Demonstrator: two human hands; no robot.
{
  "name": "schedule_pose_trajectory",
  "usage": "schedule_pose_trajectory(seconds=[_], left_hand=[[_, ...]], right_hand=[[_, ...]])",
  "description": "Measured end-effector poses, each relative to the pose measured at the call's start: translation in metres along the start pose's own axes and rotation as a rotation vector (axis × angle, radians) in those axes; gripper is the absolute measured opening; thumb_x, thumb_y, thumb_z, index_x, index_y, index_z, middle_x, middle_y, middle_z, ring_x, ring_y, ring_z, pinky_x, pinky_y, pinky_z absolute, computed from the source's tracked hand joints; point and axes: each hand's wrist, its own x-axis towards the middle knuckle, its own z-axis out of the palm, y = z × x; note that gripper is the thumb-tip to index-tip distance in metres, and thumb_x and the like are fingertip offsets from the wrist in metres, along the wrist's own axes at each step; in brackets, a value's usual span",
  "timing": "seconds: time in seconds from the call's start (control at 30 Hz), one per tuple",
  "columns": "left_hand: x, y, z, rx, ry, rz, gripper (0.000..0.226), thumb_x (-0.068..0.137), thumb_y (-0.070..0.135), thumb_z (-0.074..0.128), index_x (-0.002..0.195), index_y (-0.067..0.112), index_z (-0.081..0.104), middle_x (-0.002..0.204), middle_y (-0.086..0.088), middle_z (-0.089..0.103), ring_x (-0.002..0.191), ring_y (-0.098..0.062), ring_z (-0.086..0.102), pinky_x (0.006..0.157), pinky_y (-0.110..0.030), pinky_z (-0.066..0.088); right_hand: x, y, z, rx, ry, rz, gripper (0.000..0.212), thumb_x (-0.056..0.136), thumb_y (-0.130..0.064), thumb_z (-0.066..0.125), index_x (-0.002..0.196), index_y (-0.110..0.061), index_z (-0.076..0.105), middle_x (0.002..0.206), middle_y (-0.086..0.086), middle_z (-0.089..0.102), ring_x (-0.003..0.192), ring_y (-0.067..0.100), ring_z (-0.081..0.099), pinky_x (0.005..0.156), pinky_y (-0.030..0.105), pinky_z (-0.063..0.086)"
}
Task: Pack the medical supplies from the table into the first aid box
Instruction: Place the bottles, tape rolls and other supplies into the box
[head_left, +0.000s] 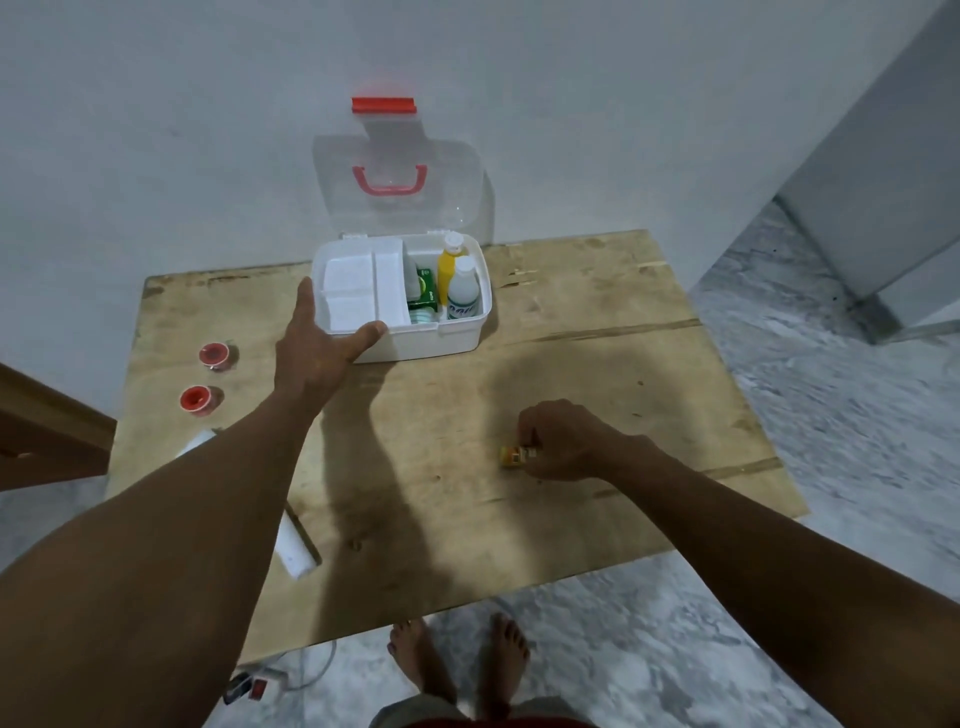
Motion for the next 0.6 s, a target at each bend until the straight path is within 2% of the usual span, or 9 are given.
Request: schedule_pose_trajectory(seconds=[0.13, 0.27, 0.4, 0.5, 0.6], left_hand=[[-0.002, -0.001, 0.003, 0.024, 0.019, 0.005, 0.105, 0.064, 0.066, 0.075, 0.15, 0.029, 0.028, 0.141, -0.001, 0.054, 0.126, -0.029, 0.052, 0.102, -0.05, 0.047], [-0.005, -0.001, 0.006, 0.019, 0.04, 0.009, 0.105, 0.064, 0.065, 0.075, 0.15, 0.028, 0.028, 0.142, -0.002, 0.054, 0.127, -0.029, 0.052, 0.104, -0.049, 0.046], [-0.008, 0.0, 0.008, -0.012, 0.051, 0.008, 0.101, 0.069, 0.058, 0.079, 0.151, 0.028, 0.028, 0.14, -0.002, 0.056, 0.125, -0.028, 0.053, 0.104, -0.047, 0.045], [-0.01, 0.001, 0.009, -0.037, 0.047, 0.003, 0.101, 0.072, 0.053, 0.08, 0.153, 0.026, 0.026, 0.141, -0.004, 0.054, 0.125, -0.03, 0.053, 0.103, -0.048, 0.046], [-0.012, 0.001, 0.01, -0.051, 0.057, 0.011, 0.099, 0.074, 0.05, 0.08, 0.153, 0.024, 0.026, 0.142, -0.004, 0.054, 0.126, -0.029, 0.052, 0.103, -0.046, 0.046]], right_hand=[[0.001, 0.0, -0.002, -0.002, 0.012, -0.01, 0.024, 0.075, -0.021, 0.072, 0.095, -0.009, 0.066, 0.099, 0.012, 0.069, 0.09, 0.033, 0.062, 0.073, 0.037, 0.049], [0.005, 0.0, -0.009, 0.061, 0.049, 0.017, 0.021, 0.075, -0.03, 0.072, 0.088, -0.022, 0.059, 0.098, 0.008, 0.068, 0.087, 0.03, 0.062, 0.071, 0.034, 0.047], [0.011, -0.008, -0.034, 0.126, 0.136, 0.036, 0.025, 0.072, -0.031, 0.073, 0.094, -0.021, 0.067, 0.097, 0.004, 0.07, 0.089, 0.026, 0.063, 0.075, 0.032, 0.05], [0.018, -0.018, -0.061, 0.211, 0.216, 0.024, 0.021, 0.071, -0.032, 0.073, 0.089, -0.021, 0.07, 0.09, -0.001, 0.071, 0.084, 0.019, 0.065, 0.077, 0.034, 0.055], [0.025, -0.031, -0.087, 0.339, 0.329, -0.005, 0.033, 0.063, -0.045, 0.067, 0.085, -0.021, 0.072, 0.084, -0.004, 0.069, 0.078, 0.015, 0.062, 0.074, 0.028, 0.051]])
